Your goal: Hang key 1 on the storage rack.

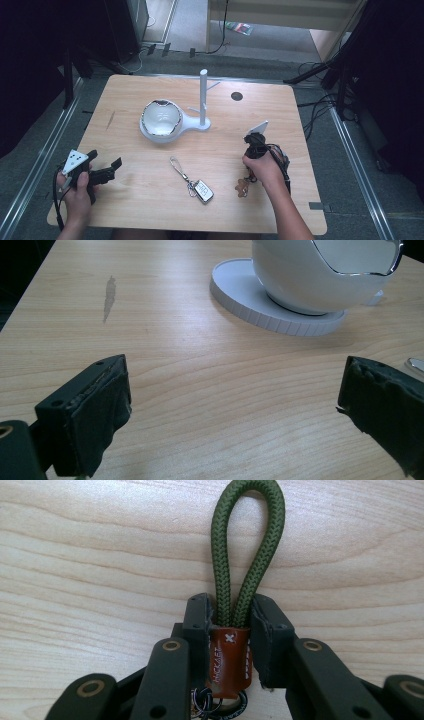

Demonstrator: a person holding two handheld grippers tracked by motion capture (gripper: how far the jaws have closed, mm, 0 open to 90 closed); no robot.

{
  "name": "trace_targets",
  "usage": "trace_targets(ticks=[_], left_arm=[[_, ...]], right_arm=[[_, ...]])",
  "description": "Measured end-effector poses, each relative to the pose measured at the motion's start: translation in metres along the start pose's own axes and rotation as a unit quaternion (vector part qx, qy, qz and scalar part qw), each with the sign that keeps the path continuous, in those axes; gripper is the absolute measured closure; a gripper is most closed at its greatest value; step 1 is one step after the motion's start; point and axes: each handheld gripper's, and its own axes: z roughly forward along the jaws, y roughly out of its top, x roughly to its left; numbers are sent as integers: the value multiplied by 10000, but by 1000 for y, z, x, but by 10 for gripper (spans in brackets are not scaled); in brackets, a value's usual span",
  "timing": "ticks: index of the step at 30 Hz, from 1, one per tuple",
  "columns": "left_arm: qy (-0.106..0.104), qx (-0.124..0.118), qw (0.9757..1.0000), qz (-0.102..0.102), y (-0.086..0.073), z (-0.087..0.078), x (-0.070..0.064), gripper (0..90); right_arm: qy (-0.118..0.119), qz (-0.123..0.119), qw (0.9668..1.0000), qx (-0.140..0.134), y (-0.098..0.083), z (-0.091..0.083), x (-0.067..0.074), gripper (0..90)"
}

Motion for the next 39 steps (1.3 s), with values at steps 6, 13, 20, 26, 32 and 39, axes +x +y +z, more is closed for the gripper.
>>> trace_targets(ticks=[6, 13, 20, 26, 32, 39], left_arm=[[8, 16, 10000, 33, 0, 0, -1, 12], [15, 19, 10000, 36, 0, 0, 0, 12], [17, 22, 10000, 33, 0, 0, -1, 12], [24, 25, 10000, 35, 0, 0, 0, 12], [29, 25, 10000, 38, 0, 0, -1, 12], [23, 9, 10000, 30, 0, 0, 0, 12]], right_arm=[[216, -69, 9997, -9, 0, 0, -6, 728], [495, -129, 9979, -410, -14, -10, -13, 729], [697, -207, 9921, -1027, -24, -35, -11, 730], [868, -171, 9831, -1602, -28, -55, -14, 730], [984, -244, 9756, -1949, -29, -69, -13, 730], [1109, -218, 9623, -2475, -29, -85, -11, 730]])
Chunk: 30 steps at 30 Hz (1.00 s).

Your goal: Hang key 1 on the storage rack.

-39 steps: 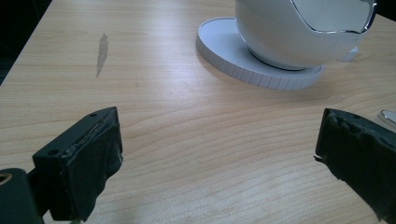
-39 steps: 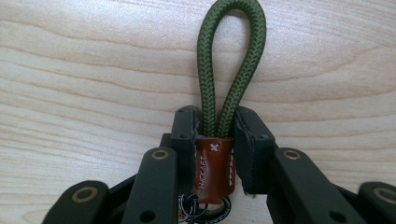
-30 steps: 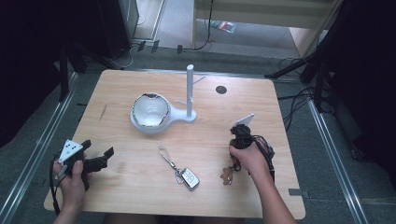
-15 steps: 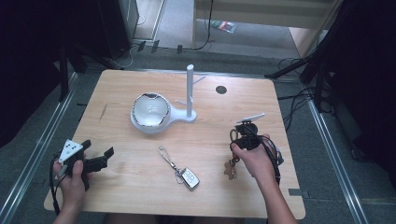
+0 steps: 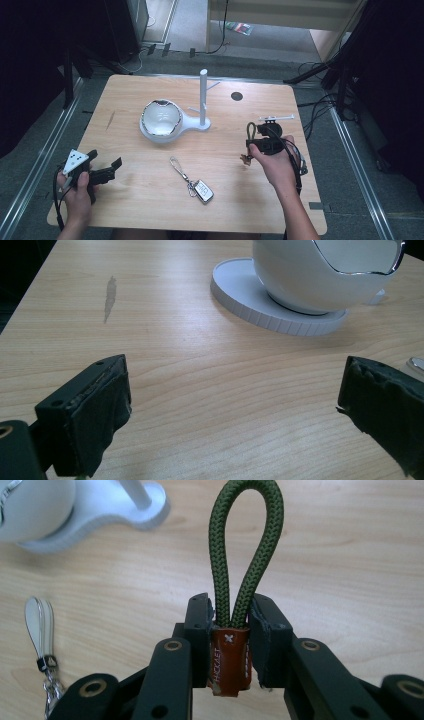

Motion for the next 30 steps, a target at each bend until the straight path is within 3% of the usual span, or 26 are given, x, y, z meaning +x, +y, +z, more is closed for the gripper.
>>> trace_targets(ticks=[1, 13, 18, 27, 28, 30], left_arm=[[0, 2, 10000, -1, 0, 0, 0, 12], [2, 4, 10000, 2, 0, 0, 0, 12], [5, 10, 10000, 5, 0, 0, 0, 12], [4, 5, 10000, 9, 0, 0, 0, 12], [3, 1, 10000, 6, 0, 0, 0, 12], [6, -5, 10000, 0, 0, 0, 0, 12]], right_arm=[[43, -1, 9998, -193, 2, -4, 2, 730], [165, -110, 9964, -827, 11, -15, 6, 730], [244, -187, 9920, -1224, 14, -19, 7, 729], [153, -386, 9868, -1567, 19, -19, 12, 728], [124, -504, 9842, -1694, 20, -19, 15, 727], [137, -549, 9827, -1762, 21, -19, 16, 726]])
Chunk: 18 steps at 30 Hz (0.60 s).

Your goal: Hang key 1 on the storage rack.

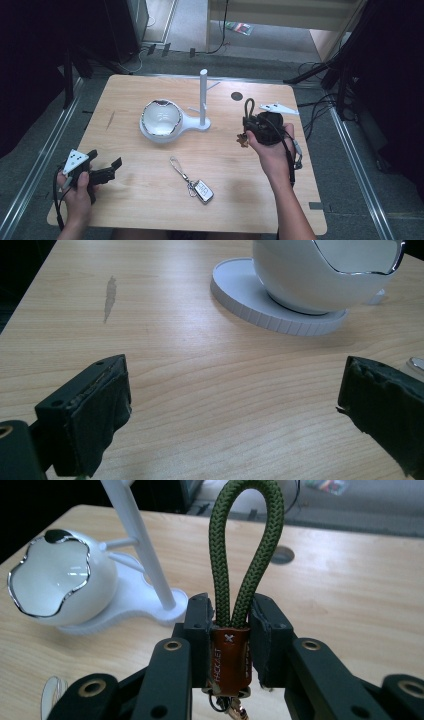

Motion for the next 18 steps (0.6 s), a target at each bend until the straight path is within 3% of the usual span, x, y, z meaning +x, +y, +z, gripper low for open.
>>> trace_targets(ticks=[1, 12, 18], left_arm=[[0, 0, 10000, 3, 0, 0, 0, 12], [-16, -6, 10000, -19, 0, 0, 0, 11], [-15, -12, 10000, -35, 0, 0, 0, 12]], right_arm=[[3, -86, 9999, -123, 2, 1, 2, 726], [18, -213, 9991, -362, 9, 8, 6, 723], [4, -429, 9979, -480, 12, 14, 11, 720]])
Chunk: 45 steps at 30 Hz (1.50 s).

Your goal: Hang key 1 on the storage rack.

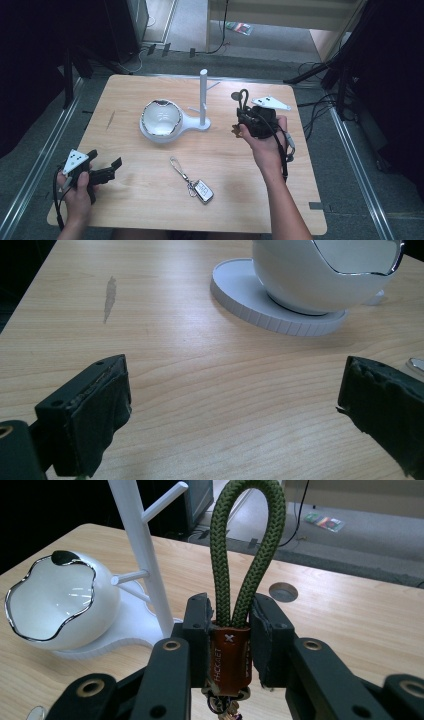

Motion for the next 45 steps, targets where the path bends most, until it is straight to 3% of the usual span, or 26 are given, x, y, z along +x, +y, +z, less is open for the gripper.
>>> trace_targets(ticks=[11, 24, 45], left_arm=[[0, 1, 10000, 43, 0, 0, 0, 12], [2, 0, 10000, 21, 0, 0, 0, 12], [-4, -11, 10000, 11, 0, 0, 0, 12]], right_arm=[[126, -67, 9999, -75, 5, 11, 5, 716], [318, 24, 9993, -191, 16, 25, 5, 714], [463, -250, 9984, -227, 21, 49, 11, 710]])
